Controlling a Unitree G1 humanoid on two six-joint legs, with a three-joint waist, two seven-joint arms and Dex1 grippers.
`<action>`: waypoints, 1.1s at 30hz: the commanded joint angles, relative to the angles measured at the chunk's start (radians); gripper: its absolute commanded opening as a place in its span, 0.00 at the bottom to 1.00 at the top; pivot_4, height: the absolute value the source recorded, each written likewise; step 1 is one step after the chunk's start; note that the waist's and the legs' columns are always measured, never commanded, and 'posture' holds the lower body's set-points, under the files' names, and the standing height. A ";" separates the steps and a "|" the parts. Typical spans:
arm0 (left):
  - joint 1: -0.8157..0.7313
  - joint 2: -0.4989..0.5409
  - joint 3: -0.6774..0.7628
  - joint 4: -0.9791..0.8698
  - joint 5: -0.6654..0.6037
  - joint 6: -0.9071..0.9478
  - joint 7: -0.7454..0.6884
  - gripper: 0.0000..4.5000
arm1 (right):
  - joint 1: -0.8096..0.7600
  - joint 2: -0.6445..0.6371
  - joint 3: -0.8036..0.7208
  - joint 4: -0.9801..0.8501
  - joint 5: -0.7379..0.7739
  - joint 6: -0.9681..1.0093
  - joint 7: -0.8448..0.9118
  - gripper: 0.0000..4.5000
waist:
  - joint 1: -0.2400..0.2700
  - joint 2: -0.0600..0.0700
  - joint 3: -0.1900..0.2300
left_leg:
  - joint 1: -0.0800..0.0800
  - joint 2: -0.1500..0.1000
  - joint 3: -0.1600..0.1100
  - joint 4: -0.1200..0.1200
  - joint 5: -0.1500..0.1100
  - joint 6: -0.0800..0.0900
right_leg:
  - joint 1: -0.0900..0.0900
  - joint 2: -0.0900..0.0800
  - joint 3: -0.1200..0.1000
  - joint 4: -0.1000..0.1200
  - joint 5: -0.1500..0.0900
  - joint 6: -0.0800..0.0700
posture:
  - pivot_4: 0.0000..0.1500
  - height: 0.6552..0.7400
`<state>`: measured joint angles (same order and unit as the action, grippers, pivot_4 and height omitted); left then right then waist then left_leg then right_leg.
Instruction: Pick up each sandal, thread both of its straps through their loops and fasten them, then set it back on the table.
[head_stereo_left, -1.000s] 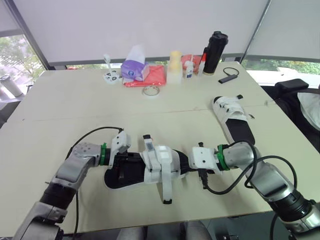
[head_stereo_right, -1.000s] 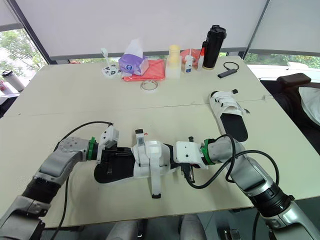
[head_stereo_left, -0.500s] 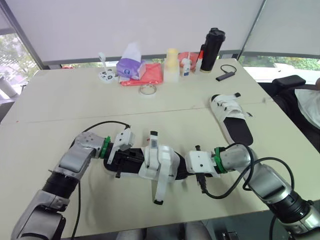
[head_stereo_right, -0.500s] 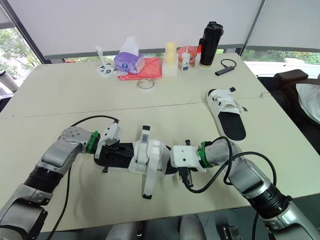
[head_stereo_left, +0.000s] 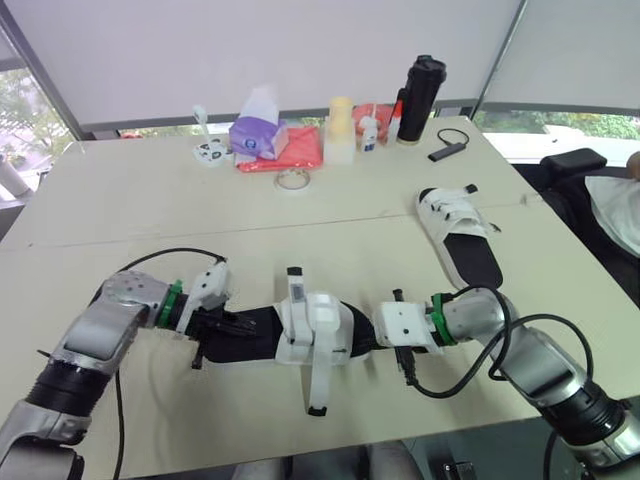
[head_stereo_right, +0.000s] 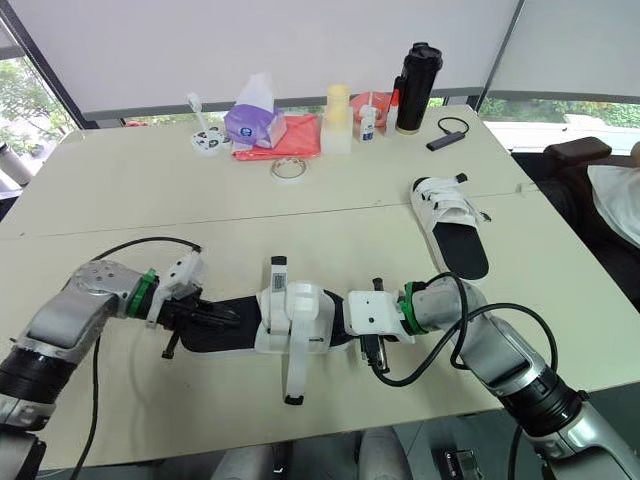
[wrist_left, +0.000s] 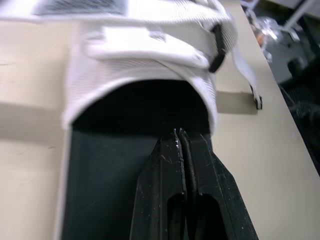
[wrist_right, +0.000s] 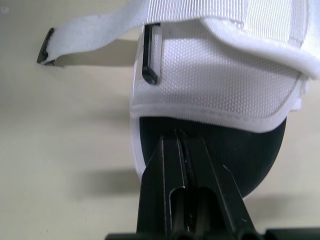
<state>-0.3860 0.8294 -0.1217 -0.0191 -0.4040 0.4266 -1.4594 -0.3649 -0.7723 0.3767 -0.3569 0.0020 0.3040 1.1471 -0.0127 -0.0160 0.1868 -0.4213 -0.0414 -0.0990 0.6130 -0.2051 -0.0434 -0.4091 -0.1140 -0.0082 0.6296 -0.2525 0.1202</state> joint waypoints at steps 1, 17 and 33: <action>0.017 0.025 0.069 -0.086 -0.084 0.068 0.004 0.01 | -0.005 -0.018 -0.020 0.001 0.000 -0.014 0.005 0.00 | 0.000 0.000 0.000 | 0.000 0.000 0.000 0.000 0.000 0.000 | 0.000 0.000 0.000 0.000 0.000 0.000 | 1.00 1.00; 0.074 0.058 0.152 -0.412 -0.391 0.396 0.123 0.97 | -0.010 -0.023 -0.021 0.042 0.003 -0.036 0.014 0.00 | 0.000 0.000 0.000 | 0.002 0.000 0.000 0.001 0.000 0.000 | 0.001 0.000 0.000 0.001 0.000 -0.001 | 1.00 1.00; 0.216 0.020 -0.048 -0.417 -0.272 0.350 0.204 0.97 | 0.007 -0.023 -0.018 -0.018 0.012 0.008 0.013 0.00 | 0.002 0.000 0.000 | 0.004 0.001 0.001 0.001 0.000 0.000 | 0.004 0.000 0.001 0.001 0.000 -0.002 | 1.00 1.00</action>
<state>-0.1824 0.8540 -0.1730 -0.4312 -0.6793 0.7929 -1.2668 -0.3661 -0.7839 0.3720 -0.3425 0.0059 0.3014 1.1566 -0.0110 -0.0159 0.1868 -0.4170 -0.0402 -0.0981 0.6135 -0.2051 -0.0434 -0.4055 -0.1138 -0.0074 0.6302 -0.2530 0.1179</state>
